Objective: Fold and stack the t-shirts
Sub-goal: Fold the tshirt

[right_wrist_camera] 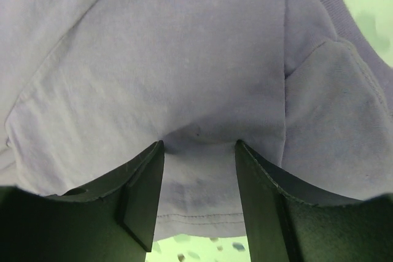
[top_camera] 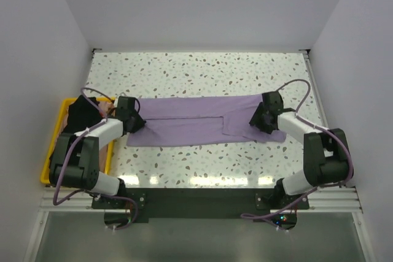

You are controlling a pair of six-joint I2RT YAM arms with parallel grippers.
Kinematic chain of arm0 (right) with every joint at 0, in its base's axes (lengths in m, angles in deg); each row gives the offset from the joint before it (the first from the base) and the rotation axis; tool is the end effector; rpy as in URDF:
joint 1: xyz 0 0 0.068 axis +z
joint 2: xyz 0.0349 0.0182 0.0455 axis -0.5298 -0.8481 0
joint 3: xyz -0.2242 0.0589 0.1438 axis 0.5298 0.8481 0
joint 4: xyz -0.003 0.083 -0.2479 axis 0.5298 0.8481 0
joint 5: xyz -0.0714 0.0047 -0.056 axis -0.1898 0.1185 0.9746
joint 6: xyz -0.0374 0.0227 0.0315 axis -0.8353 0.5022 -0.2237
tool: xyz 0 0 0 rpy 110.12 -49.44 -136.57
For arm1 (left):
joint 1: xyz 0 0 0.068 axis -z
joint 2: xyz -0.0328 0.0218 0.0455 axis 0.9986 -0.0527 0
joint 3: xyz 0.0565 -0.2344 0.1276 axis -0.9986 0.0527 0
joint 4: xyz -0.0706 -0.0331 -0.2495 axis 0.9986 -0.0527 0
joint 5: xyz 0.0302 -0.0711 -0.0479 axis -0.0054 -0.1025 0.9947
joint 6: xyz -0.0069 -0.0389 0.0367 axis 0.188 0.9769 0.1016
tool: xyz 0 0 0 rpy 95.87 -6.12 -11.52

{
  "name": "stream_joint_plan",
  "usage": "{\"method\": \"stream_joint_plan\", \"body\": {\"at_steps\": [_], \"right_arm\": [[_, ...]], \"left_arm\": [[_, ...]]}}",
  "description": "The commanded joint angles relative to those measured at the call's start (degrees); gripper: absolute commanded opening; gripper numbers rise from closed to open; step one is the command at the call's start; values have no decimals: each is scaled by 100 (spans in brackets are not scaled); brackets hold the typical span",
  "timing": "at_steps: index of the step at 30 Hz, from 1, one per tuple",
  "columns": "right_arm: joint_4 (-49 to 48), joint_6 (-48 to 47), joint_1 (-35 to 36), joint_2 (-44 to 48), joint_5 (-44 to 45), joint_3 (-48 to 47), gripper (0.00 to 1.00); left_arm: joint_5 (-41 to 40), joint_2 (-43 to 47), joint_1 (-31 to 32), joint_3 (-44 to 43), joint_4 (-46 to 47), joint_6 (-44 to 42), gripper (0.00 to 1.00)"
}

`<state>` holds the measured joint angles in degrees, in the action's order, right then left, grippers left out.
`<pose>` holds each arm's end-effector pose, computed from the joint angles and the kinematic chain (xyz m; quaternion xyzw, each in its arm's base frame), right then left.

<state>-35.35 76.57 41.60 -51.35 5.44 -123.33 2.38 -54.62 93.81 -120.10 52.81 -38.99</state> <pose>0.2673 0.0413 0.1608 0.2469 0.9318 0.0550 0.2604 0.2620 -0.0280 0.1483 -0.3179 0.9004 -0.0851 0.2846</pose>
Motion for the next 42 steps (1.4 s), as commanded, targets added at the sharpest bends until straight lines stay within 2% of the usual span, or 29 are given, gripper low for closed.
{"method": "stream_joint_plan", "body": {"at_steps": [1, 3, 8, 9, 11, 12, 14, 18, 24, 30, 32, 34, 39, 42], "right_arm": [[-194, -161, -178, -765, 64, -532, 54], [68, -337, -213, -1360, 169, -999, 54], [631, -785, -240, -2619, 353, -2905, 54], [824, -872, -240, -3091, 389, -3526, 54], [1088, -1119, -240, -3550, 503, -4197, 55], [1376, -1198, -231, -3814, 521, -4888, 55], [1580, -1418, -240, -4438, 495, -5524, 55], [1774, -1778, -196, -5291, 56, -7061, 56], [2248, -2384, 67, -6294, -401, -8680, 58], [2241, -3096, 349, -6243, -279, -8859, 70], [2214, -3237, 358, -6146, -104, -8797, 72], [2196, -3281, 358, -5945, 89, -8692, 79], [2153, -2966, 358, -5241, 608, -8428, 95], [2153, -2686, 358, -4732, 811, -8261, 98]], "left_arm": [[88, -111, 204, 416, -131, 156, 11], [80, 38, 292, 504, -149, 252, 11], [263, 415, 670, 838, -184, 612, 11], [299, 477, 836, 899, -210, 683, 11], [334, 643, 1065, 1040, -263, 902, 11], [352, 706, 1301, 1084, -324, 999, 11], [431, 907, 1539, 1260, -342, 1245, 11], [519, 1102, 2425, 1524, -202, 1685, 12], [686, 830, 3875, 1349, 61, 2177, 12], [686, 241, 4721, 594, 36, 1967, 15], [773, 162, 4784, 435, 18, 1774, 16], [809, 248, 4801, 163, -87, 1529, 18], [-112, 539, 4784, -951, -1209, 755, 33], [-868, 539, 4749, -1453, -1783, 333, 38]]}}
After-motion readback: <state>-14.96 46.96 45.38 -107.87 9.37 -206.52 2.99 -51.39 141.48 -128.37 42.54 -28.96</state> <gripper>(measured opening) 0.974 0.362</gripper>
